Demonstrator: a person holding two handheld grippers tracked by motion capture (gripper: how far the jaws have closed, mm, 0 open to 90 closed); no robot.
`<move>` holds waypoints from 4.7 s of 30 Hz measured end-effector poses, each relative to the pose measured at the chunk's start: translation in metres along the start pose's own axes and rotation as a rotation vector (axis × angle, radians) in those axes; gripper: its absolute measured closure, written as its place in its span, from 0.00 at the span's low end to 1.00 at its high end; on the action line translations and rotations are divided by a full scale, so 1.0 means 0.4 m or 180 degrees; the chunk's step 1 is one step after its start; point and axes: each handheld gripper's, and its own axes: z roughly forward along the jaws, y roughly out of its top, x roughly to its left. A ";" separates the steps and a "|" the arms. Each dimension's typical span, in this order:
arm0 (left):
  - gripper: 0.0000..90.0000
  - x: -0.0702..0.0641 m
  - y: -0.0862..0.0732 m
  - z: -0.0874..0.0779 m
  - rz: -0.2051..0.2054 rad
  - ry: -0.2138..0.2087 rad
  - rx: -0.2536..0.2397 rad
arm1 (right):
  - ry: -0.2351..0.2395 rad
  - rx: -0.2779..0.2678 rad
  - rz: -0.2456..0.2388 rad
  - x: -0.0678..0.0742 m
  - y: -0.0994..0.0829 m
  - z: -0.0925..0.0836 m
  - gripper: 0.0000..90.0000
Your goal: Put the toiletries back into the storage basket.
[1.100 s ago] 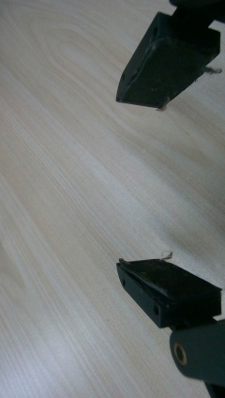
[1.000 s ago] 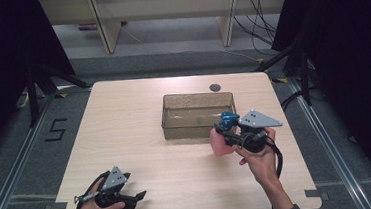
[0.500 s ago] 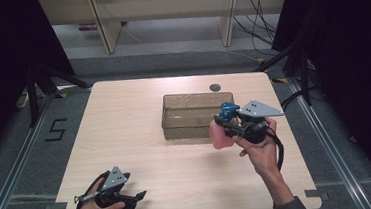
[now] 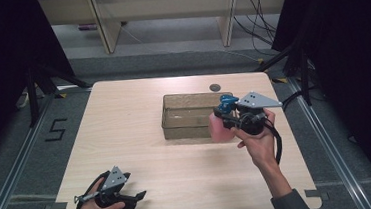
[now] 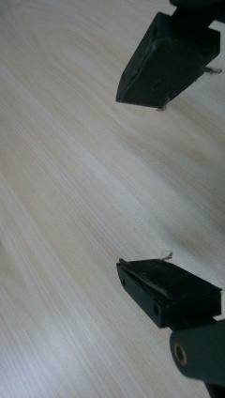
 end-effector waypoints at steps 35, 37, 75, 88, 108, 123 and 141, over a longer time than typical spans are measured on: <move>0.17 -0.001 -0.001 0.002 -0.0010 -0.0017 0.0008 | -0.0315 0.0076 0.0275 -0.112 0.015 0.099 0.60; 0.17 0.005 0.000 0.000 0.0070 0.0021 0.0049 | -0.0356 0.0046 0.0277 -0.119 0.013 0.106 0.60; 0.17 0.001 -0.001 0.000 -0.0012 -0.0003 0.0004 | -0.0540 0.0280 0.0346 -0.151 -0.051 0.175 0.60; 0.17 0.006 0.000 -0.001 0.0067 0.0031 0.0041 | -0.0538 0.0332 0.0366 -0.148 -0.071 0.177 0.60; 0.17 0.006 0.000 -0.001 0.0067 0.0035 0.0041 | -0.0510 0.0420 0.0348 -0.157 -0.100 0.174 0.60; 0.17 0.003 -0.001 -0.001 0.0026 0.0001 0.0044 | -0.0516 0.0422 0.0345 -0.160 -0.123 0.177 0.60; 0.17 0.003 -0.001 0.002 0.0042 0.0012 0.0049 | -0.0515 0.0300 0.0323 -0.153 -0.147 0.179 0.58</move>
